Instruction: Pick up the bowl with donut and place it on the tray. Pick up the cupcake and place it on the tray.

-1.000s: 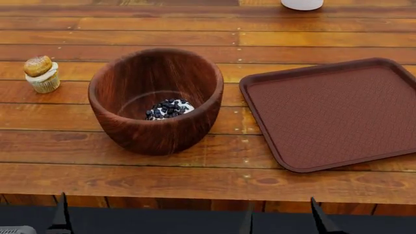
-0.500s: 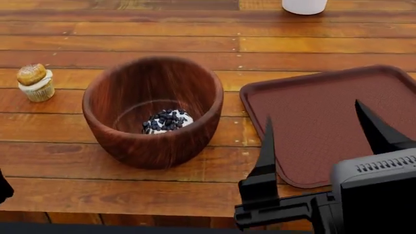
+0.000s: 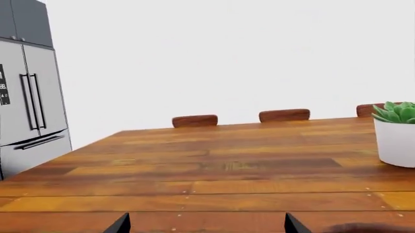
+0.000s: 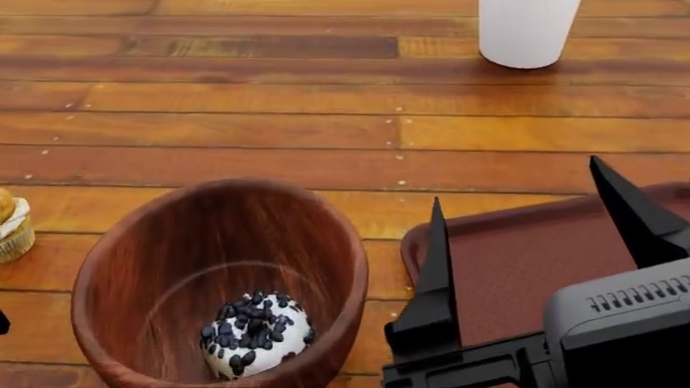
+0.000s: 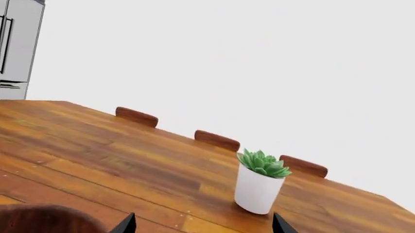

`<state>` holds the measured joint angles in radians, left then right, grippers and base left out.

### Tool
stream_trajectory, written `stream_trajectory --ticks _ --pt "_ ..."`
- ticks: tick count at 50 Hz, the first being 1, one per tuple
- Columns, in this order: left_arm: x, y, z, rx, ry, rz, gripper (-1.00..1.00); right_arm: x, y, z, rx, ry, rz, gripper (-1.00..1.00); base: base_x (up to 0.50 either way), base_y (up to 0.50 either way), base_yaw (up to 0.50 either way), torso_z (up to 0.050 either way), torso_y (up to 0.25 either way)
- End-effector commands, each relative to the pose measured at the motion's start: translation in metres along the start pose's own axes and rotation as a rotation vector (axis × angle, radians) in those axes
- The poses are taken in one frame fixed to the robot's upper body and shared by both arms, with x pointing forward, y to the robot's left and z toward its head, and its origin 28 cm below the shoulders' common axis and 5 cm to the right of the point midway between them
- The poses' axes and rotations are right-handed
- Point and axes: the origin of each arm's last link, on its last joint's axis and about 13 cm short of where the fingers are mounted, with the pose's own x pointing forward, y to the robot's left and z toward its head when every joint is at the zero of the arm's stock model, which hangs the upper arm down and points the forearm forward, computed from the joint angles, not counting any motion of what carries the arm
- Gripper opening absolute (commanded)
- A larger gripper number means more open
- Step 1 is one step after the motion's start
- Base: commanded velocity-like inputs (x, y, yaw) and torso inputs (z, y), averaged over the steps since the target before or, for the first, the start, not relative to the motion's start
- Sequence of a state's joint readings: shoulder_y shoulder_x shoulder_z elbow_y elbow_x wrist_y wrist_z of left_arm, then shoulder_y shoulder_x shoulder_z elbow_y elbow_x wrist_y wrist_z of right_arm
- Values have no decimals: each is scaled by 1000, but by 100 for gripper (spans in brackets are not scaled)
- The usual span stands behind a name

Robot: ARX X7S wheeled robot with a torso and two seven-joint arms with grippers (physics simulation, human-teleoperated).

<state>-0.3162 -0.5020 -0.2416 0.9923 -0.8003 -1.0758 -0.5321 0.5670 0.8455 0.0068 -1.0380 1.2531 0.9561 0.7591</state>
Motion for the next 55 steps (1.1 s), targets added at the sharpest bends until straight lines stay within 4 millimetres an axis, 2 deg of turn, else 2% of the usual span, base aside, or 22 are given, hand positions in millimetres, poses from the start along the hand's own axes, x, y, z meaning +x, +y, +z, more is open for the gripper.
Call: stream_trajectory --ticks 1,8,14,24,28,35,41,49,55 --pt "-2 0 0 6 -2 -2 100 -2 0 2 -7 0 10 100 500 0 0 0 0" --pt "0 0 0 3 -2 1 100 -1 0 10 -7 21 19 100 329 0 0 0 0" --pt "3 0 2 -2 -11 8 100 4 6 35 50 84 162 100 0 0 0 0 2" --pt "6 -1 3 -17 -27 21 100 26 7 78 356 171 326 100 0 0 0 0 0" --pt "6 -2 3 -24 -32 23 100 36 9 85 427 194 348 100 0 0 0 0 0" --pt "3 -2 2 -31 -33 29 100 56 8 83 417 355 291 100 0 0 0 0 0" --pt "2 0 5 -37 -38 33 100 73 11 69 402 493 267 100 0 0 0 0 0" --pt "2 1 5 -43 -39 37 100 81 13 57 356 596 256 100 0 0 0 0 0" --pt "2 1 5 -44 -39 35 100 86 19 40 350 678 268 100 0 0 0 0 0"
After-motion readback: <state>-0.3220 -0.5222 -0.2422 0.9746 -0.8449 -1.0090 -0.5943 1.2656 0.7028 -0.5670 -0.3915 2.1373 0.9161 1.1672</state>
